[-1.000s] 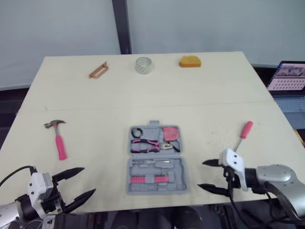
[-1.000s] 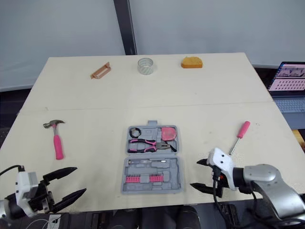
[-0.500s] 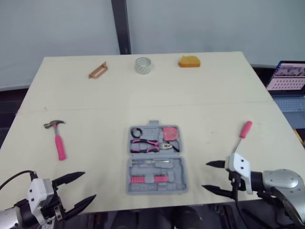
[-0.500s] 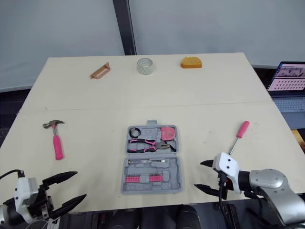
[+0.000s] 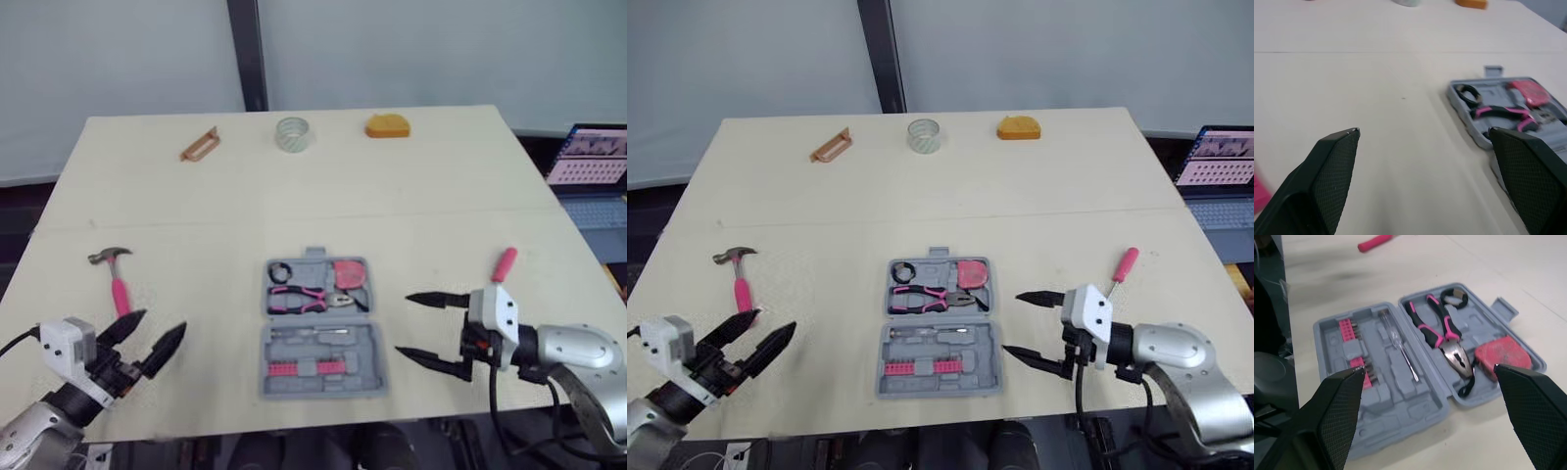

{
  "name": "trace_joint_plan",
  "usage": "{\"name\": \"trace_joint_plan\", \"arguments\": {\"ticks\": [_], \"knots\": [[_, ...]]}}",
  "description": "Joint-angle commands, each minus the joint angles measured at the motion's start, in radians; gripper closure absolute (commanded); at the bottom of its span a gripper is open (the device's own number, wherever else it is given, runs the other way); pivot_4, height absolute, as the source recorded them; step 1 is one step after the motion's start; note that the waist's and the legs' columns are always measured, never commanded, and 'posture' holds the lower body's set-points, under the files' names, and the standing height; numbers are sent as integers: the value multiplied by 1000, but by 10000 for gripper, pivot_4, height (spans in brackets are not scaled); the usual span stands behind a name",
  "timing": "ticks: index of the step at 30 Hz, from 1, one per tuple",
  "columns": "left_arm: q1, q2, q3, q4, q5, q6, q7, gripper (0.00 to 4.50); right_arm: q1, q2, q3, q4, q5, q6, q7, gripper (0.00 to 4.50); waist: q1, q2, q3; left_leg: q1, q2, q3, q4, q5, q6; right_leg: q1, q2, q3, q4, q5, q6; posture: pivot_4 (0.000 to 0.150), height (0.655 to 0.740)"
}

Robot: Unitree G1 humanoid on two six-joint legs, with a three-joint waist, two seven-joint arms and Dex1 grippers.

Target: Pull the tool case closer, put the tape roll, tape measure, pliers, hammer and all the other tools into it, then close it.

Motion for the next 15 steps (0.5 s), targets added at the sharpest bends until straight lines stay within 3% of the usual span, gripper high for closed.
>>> {"name": "trace_joint_plan", "arguments": {"ticks": [1, 9, 15], "knots": [[18, -3, 26, -102, -44, 40, 73, 0, -14, 3, 1, -8, 17, -20, 17, 570, 2, 0, 0, 0, 0, 0, 0, 0, 0, 0, 0, 0, 0, 0, 0, 1500, 7400], [-86, 62, 113, -108, -109, 153, 265, 0, -41, -12, -3, -21, 45, 57, 2, 570, 3, 0, 0, 0, 0, 0, 1, 0, 0, 0, 0, 0, 0, 0, 0, 1500, 7400], [-334, 220, 102, 167, 17, 312, 431, 0, -83, 1, 15, -22, 36, 89, -21, 570, 0, 0, 0, 0, 0, 0, 2, 0, 0, 0, 0, 1, 1, 0, 0, 1500, 7400]]}}
